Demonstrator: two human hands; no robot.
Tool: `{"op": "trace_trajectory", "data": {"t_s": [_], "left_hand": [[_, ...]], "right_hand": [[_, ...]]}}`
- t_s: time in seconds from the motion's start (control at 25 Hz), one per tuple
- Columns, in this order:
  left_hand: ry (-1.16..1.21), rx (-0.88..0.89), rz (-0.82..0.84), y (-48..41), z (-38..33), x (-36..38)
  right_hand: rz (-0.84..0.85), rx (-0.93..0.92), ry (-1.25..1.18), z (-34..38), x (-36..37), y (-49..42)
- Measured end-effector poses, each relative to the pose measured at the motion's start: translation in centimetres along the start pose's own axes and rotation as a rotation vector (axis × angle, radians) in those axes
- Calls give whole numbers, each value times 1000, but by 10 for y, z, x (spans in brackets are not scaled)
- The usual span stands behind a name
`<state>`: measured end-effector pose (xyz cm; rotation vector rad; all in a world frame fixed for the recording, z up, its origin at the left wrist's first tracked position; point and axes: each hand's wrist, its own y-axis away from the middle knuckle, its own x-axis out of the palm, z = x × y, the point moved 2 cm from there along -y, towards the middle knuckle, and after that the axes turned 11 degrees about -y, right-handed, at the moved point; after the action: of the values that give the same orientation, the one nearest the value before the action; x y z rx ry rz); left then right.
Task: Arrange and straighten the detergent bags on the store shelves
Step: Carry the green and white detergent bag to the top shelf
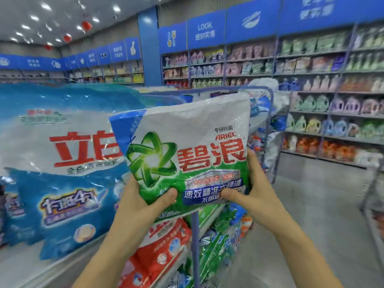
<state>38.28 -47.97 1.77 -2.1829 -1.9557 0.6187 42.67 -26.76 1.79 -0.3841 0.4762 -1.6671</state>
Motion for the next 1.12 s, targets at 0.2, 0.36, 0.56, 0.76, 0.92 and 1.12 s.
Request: {"op": "trace_trajectory", "data": {"t_s": [0.2,0.36,0.56,0.76,0.92,1.12], "left_hand": [[63,-15,124,-53,4,142],[132,-27,175,-101,0,246],[173,-53,178,-164,3,331],[191,-108,152,-232,25,381],[189,-152,107,-296,51,405],[164,-242,111,-382,80,429]], "right_hand": [[-101,3,73,-26,-136,-17],[-142,45,83,-49,-236,-53],[-151,96,46,-90,-318,-113],[-97,93,39,-138,-367,-184],[-38,99,31,-185,-387,-254],[35,130,-11,-244,-406,-345]]}}
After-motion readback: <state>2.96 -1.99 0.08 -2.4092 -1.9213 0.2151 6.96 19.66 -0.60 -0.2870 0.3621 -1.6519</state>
